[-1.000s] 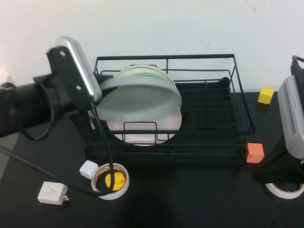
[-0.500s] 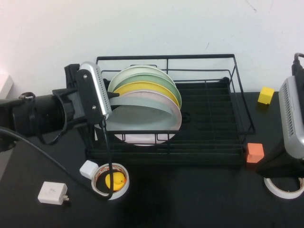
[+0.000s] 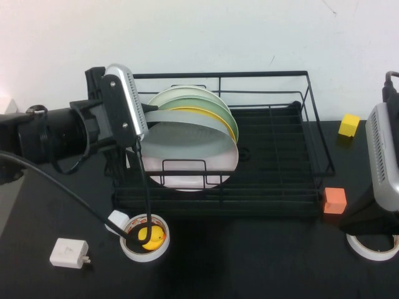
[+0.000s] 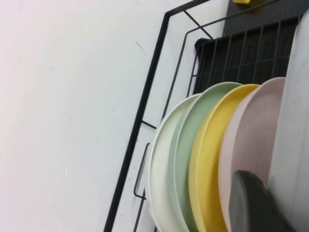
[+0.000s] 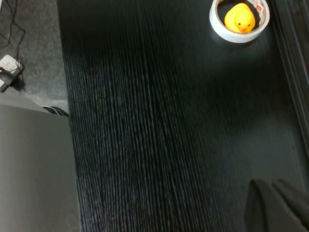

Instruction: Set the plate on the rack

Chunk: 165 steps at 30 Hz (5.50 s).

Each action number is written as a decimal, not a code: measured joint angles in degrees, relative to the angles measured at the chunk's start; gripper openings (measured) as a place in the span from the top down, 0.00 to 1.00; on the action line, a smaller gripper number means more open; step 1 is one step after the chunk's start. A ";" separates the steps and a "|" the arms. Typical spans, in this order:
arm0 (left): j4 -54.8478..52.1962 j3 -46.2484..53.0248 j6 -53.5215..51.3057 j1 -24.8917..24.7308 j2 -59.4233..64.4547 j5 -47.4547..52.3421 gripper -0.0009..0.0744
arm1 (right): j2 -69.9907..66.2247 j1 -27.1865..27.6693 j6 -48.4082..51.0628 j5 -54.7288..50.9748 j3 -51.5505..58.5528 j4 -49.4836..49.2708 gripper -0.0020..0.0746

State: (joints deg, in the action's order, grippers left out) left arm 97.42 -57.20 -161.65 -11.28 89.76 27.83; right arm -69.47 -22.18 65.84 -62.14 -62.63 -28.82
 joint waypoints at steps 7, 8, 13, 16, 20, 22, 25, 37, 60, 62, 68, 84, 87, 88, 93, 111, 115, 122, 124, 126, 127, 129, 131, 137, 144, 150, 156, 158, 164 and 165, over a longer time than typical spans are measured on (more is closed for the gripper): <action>0.00 -0.10 1.48 -0.60 2.46 -0.13 0.87 | 0.00 0.00 -0.81 -0.90 0.00 0.00 0.97; 0.00 -0.10 1.52 -0.89 3.01 -0.24 0.87 | 0.00 0.00 -0.98 -0.90 0.00 0.00 0.97; 0.00 -0.10 1.61 -1.71 5.92 -1.19 0.87 | 0.00 0.00 -1.50 -1.73 0.00 0.00 0.97; 0.24 -0.35 1.65 -1.71 6.82 -2.07 0.83 | 0.00 0.00 -1.65 -1.93 0.00 -0.23 0.97; 0.24 -0.35 3.13 -1.71 7.06 -2.32 0.54 | 0.00 0.00 -1.65 -1.93 0.00 -0.90 0.97; 0.24 -0.35 3.94 -1.71 7.06 -2.32 0.42 | 0.00 0.00 -1.65 -1.93 0.00 -1.31 0.97; 0.24 -0.35 4.44 -1.71 7.06 -2.32 0.36 | 0.00 0.00 -1.75 -1.93 0.00 -1.53 0.97; 0.24 -0.35 10.90 -1.71 -6.12 -8.46 0.75 | 0.37 0.39 -9.06 -1.93 0.00 5.53 0.97; 1.94 33.11 68.12 -1.80 -59.39 -24.91 0.99 | 35.15 0.50 -34.44 11.59 19.96 28.82 0.97; 1.94 37.79 70.75 -1.80 -62.64 -21.84 0.99 | 38.91 0.50 -35.08 14.02 25.60 28.47 0.97; 1.28 45.68 73.42 -1.80 -67.84 -12.37 0.99 | 46.70 0.50 -40.04 20.57 37.48 26.82 0.97; 1.05 45.81 73.58 -1.80 -68.31 -11.38 0.99 | 48.51 0.50 -40.76 21.99 40.20 24.87 0.97; 1.05 45.81 73.58 -1.80 -68.31 -11.38 0.99 | 48.51 0.50 -40.76 21.85 40.20 24.83 0.97; 1.05 45.81 73.58 -1.80 -68.31 -11.38 0.99 | 48.51 0.50 -40.76 21.86 40.20 24.83 0.97; 1.05 45.81 73.66 -1.80 -68.31 -11.38 0.99 | 48.51 0.50 -40.76 21.86 40.20 24.73 0.97; 1.51 53.99 67.42 -0.73 -77.68 -26.08 0.99 | 48.51 0.50 -40.76 21.86 40.20 24.60 0.97; 1.59 58.36 65.89 -0.65 -82.90 -27.83 0.99 | 48.51 0.50 -40.76 21.86 40.20 24.60 0.97; 1.88 58.36 62.42 -0.65 -89.72 -33.36 0.99 | 48.51 0.50 -40.76 21.75 40.20 24.48 0.97; 2.04 58.36 62.42 -0.65 -90.18 -34.35 0.99 | 48.51 0.50 -40.76 21.75 40.20 24.48 0.97; 2.18 58.36 62.56 -0.65 -90.26 -34.88 0.99 | 48.51 0.50 -40.76 21.75 40.20 24.48 0.97; 2.18 58.36 62.56 -0.65 -90.26 -35.15 0.99 | 48.51 0.50 -40.76 21.75 40.20 24.48 0.97; 2.18 58.36 62.56 -0.65 -90.30 -35.35 0.99 | 48.51 0.50 -40.76 21.75 40.20 24.38 0.97; 2.31 58.36 61.95 -0.65 -90.30 -35.39 0.99 | 48.51 0.50 -40.76 21.75 40.20 24.38 0.97; 2.31 58.36 60.99 -0.65 -90.30 -35.49 0.99 | 48.51 0.50 -40.76 21.75 40.20 24.38 0.97; 0.33 58.36 63.84 -0.65 -90.39 -35.28 0.99 | 48.51 0.50 -40.76 21.75 40.20 24.38 0.97; -40.55 58.36 105.50 0.44 -90.42 -29.11 0.99 | 48.51 0.50 -40.76 21.75 40.20 24.38 0.97; -82.83 58.36 159.66 4.11 -90.51 -12.01 0.99 | 48.51 0.50 -40.76 21.75 40.20 24.38 0.97; -88.53 58.25 170.07 5.00 -90.51 -10.05 0.99 | 48.51 0.50 -40.76 21.75 40.20 24.29 0.97; -93.12 58.25 176.34 5.29 -90.62 -10.03 0.99 | 48.51 0.50 -40.76 21.75 40.20 24.29 0.97; -92.85 58.25 176.48 5.29 -90.62 -10.03 0.99 | 48.51 0.50 -40.76 21.75 40.20 24.29 0.97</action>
State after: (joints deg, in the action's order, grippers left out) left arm 4.57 1.05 14.82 -5.99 -0.86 17.80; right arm -20.96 -21.67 25.08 -40.39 -22.43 -4.53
